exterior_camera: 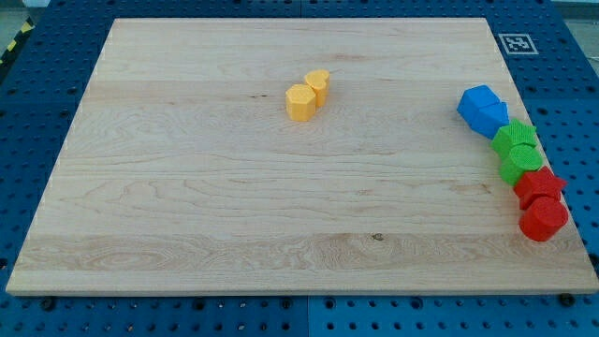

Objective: Push the red star into the hexagon

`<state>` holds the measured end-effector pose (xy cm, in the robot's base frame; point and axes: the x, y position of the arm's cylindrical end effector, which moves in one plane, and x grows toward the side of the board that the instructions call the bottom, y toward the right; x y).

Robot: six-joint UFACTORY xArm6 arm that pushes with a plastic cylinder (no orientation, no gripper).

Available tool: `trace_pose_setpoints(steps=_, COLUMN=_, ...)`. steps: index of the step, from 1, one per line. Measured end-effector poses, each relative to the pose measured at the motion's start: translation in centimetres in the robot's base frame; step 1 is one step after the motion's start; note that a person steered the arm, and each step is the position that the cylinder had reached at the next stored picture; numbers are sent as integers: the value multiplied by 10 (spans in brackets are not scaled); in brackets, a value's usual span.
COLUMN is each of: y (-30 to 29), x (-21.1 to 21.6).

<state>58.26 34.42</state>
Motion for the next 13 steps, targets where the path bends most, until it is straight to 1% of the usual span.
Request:
trace_pose_setpoints(steps=1, y=-13, x=-36)
trace_pose_setpoints(steps=2, y=-51, x=-43)
trace_pose_setpoints(steps=3, y=-126, x=-44)
trace_pose_setpoints(steps=4, y=-158, x=-52)
trace_pose_setpoints(steps=6, y=-115, x=-31)
trace_pose_setpoints(steps=7, y=-84, x=-52)
trace_pose_setpoints(steps=8, y=-81, x=-90)
trace_pose_setpoints(steps=9, y=-142, x=-104)
trace_pose_setpoints(steps=10, y=-217, x=-105)
trace_pose_setpoints(steps=11, y=-201, x=-106)
trace_pose_setpoints(steps=12, y=-147, x=-107)
trace_pose_setpoints(steps=13, y=-104, x=-98)
